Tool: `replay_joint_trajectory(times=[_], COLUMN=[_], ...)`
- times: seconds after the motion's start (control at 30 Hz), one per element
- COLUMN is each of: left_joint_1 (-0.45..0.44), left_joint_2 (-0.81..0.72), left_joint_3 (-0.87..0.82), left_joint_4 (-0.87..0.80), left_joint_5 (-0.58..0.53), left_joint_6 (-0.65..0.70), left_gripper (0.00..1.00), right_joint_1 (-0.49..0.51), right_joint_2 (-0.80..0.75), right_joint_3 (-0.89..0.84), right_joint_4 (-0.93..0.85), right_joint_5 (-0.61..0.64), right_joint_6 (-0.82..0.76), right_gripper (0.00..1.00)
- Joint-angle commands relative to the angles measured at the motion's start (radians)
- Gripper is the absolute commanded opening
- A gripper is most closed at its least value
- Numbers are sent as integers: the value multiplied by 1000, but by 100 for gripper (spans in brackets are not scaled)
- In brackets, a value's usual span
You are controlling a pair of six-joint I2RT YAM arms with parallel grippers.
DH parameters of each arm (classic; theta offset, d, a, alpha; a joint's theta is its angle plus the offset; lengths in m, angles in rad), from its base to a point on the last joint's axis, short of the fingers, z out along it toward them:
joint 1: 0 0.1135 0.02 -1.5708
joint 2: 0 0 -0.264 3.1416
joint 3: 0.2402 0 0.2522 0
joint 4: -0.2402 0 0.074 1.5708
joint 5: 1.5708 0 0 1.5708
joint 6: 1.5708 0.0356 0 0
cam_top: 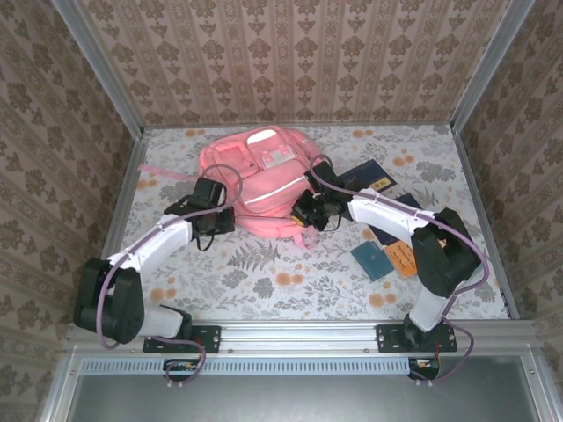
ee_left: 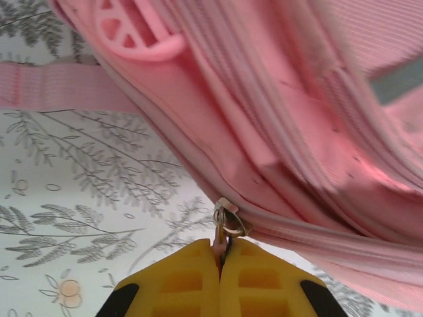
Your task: Pack books, pencil case, and school supplies into a backpack
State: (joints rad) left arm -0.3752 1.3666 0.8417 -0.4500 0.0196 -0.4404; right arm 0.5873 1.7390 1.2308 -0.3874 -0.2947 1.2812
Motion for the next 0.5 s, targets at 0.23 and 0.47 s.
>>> replay_joint_trajectory(times=[0.23,0.47], left_joint_1=[131,150], left_joint_2=[50,-45], left_joint_3=[53,88], left_joint_4=[21,-103], left_joint_5=[-95,-101], left_joint_6=[8,-22], left_gripper=[0,52], right_joint_1=[37,52], right_joint_2=[134,123], right_joint_3=[131,207], right_joint_4=[-8,-97], right_joint_5=[-19,45], right_joint_6=[-36,-105], right_gripper=[10,65])
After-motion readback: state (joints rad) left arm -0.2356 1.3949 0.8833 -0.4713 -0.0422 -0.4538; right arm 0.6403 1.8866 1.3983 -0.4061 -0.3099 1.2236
